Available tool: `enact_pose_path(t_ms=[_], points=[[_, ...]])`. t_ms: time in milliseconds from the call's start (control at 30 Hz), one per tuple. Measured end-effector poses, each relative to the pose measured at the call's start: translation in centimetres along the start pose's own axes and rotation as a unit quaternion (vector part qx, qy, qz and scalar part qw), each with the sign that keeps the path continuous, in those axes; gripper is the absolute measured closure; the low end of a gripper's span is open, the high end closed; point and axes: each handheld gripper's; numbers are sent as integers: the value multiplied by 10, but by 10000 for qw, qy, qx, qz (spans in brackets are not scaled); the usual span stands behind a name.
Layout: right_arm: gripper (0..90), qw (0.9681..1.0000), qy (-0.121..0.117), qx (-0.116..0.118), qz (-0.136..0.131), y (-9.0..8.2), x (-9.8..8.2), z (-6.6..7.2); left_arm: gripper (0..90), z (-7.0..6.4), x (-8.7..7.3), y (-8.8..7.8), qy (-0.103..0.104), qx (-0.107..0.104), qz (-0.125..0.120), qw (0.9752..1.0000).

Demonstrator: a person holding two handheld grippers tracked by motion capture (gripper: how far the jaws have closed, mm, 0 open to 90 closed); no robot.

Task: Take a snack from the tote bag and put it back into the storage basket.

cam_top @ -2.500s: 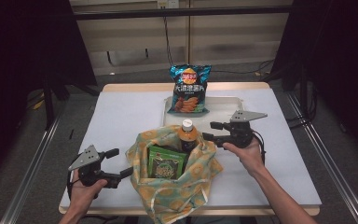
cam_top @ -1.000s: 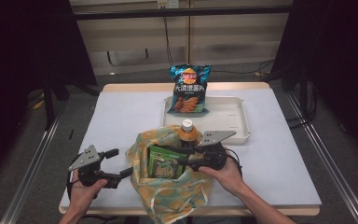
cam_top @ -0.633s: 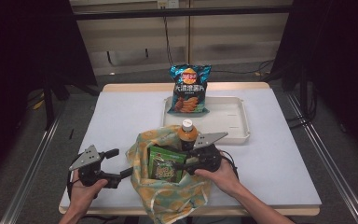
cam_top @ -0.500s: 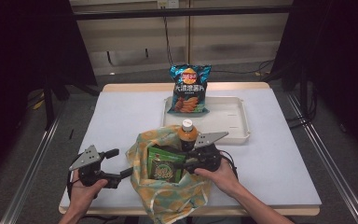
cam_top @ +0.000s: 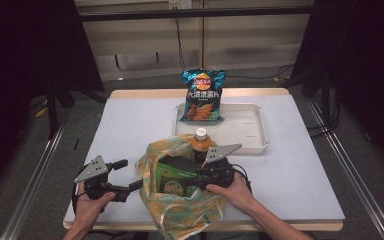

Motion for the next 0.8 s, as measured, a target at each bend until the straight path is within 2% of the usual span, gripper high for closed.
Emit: enact_pose_path(t_ms=[100,233,367,567,800], points=[[733,10000,-5,-75,-42,-2,1,1,74,0,0,0,-8,-2,13,10000],[752,9999,1,-62,-105,-5,2,1,74,0,0,0,-19,-12,2,10000],[759,9995,-62,-189,-242,-12,6,0,74,1,0,0,-3,-22,26,10000],[765,9989,-12,-282,-382,-21,10,-4,71,-1,-1,1,-59,-49,-49,10000],[765,9978,-99,-362,-542,-29,16,-3,64,-1,0,-2,31,-10,-58,10000]])
Point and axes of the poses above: each handheld gripper's, and its own axes: y roughly forward along the jaws, x roughly out of its top, z roughly to its left, and after that the axes turned 13 degrees about -x, right-handed
